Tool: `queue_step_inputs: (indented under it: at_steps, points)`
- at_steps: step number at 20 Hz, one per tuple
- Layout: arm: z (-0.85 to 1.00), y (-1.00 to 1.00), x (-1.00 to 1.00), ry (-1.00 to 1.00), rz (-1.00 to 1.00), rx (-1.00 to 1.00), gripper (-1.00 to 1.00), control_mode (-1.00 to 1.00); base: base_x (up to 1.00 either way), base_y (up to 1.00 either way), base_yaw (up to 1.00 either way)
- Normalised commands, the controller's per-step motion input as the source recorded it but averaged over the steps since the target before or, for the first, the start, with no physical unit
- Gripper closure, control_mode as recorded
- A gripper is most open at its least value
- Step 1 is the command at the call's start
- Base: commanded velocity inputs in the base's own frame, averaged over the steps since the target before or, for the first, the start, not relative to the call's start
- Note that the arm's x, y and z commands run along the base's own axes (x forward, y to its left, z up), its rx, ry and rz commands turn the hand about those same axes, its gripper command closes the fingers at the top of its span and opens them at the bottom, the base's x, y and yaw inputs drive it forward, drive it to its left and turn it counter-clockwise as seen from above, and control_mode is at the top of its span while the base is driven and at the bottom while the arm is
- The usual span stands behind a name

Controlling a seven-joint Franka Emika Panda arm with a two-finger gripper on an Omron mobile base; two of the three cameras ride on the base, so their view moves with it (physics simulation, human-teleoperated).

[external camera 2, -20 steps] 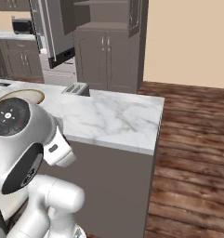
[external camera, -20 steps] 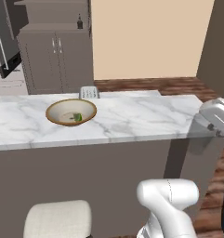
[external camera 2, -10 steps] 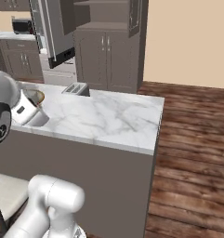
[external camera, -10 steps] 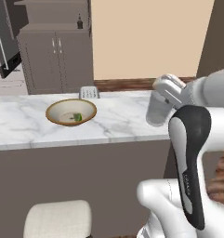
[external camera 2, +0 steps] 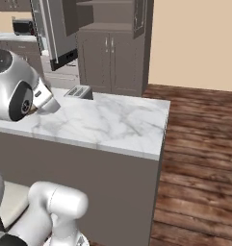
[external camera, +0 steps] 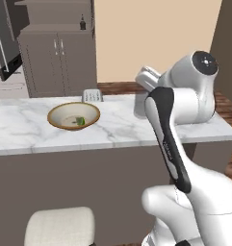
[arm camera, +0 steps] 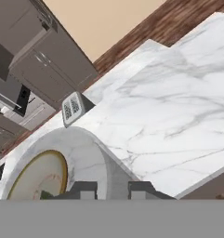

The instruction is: There is a bowl on the dining counter. Grab a lemon wedge from the fridge and place it in the bowl. Then get the liquor bottle and glass cup from the cabinet and place them next to the bowl.

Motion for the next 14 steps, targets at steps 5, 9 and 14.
queue_step_inputs:
  at_steps: [5, 9, 14]
  points:
    - [-0.39, 0.12, 0.51, 0.08, 0.01, 0.00, 1.00, -1.00, 0.00, 0.00, 0.00]
    - [-0.45, 0.18, 0.33, 0.02, 0.03, 0.00, 1.00, -1.00, 0.00, 0.00, 0.00]
    - [-0.33, 0.23, 0.19, 0.00, 0.04, 0.00, 1.00, -1.00, 0.00, 0.00, 0.00]
